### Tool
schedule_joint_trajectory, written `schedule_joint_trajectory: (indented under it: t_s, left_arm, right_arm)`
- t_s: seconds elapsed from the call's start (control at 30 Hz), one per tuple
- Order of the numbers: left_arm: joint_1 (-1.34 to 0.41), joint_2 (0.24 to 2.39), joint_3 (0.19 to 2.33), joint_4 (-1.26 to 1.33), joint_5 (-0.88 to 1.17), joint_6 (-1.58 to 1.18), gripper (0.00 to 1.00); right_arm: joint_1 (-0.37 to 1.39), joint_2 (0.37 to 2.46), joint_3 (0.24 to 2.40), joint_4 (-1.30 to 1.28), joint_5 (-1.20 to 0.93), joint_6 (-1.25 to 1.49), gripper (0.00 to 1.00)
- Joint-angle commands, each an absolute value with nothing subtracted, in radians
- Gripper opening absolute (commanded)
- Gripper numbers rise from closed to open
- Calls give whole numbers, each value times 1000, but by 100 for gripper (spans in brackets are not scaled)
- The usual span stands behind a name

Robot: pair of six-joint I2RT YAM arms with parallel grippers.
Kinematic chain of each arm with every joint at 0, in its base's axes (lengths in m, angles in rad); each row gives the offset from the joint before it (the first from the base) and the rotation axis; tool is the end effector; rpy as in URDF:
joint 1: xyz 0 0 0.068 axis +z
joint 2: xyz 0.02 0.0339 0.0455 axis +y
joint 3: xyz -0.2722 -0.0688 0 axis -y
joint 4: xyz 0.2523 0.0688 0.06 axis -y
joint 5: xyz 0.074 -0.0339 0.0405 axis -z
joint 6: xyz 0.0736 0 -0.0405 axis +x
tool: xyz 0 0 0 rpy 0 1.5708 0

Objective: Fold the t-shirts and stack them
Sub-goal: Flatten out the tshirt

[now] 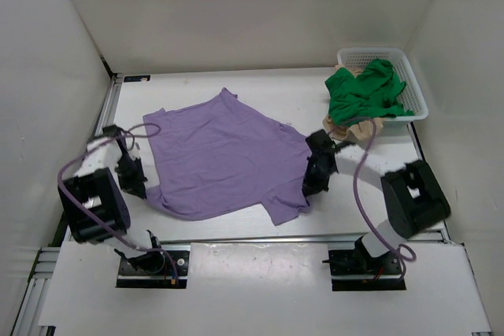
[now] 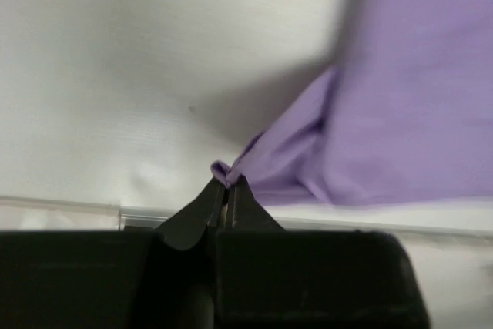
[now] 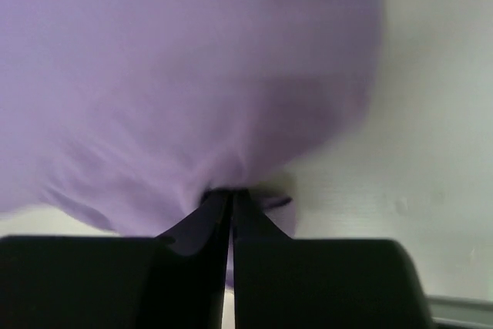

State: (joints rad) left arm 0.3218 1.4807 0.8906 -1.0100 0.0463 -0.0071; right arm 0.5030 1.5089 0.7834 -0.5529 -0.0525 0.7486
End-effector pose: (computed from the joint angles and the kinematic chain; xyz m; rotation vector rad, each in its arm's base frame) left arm 0.2233 0.0708 0.1466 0.5116 -3.0767 0.0785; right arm 0.2384 0.1356 0.1214 0.3463 2.8981 0.3139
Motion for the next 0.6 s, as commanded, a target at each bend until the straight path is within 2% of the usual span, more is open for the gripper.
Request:
schedule_joint_trajectory:
  t_s: [0.0,0.07,0.1,0.13,0.17,0.2,0.27,0.3,0.33,0.4,0.43,0.57]
  left_arm:
    - [372,1671,1365,-1049,148,0,11]
    - [402,1814,1735,-1252,289,0,11]
    - [411,1953,1938,-1308,329,0,11]
    - [420,2015,2352,-1349,345,0,11]
    - [420,2061,2526,-1376,319,0,11]
    - [410,2039,2601,-1317,299,0,11]
    - [396,1891,2384,-1132,256,0,11]
    - [396,1709,2230,-906,256,0,11]
    - [396,1636,1987,-825,243,0,11]
    - [380,1569,1901,-792,242,0,11]
    - [368,1560,1881,-808,242,0,11]
    - [368,1551,1827,-923,227,0,11]
  right_arm:
    - [407,1638,1227,-518,-124,617,0]
    - [359,1779,1574,-671,-115,550,0]
    - [335,1867,1937,-720,-101,534,0]
    - [324,1905,2106,-785,-75,525,0]
    - [312,1934,2252,-796,-75,525,0]
    - [289,1951,2431,-796,-75,525,0]
    - [278,1907,2430,-700,-75,525,0]
    - [267,1810,2369,-646,-63,525,0]
    - [267,1751,2188,-590,-54,525,0]
    - [267,1604,2007,-450,-41,515,0]
    - [276,1570,1883,-433,-25,515,0]
    - [288,1418,1643,-456,-5,497,0]
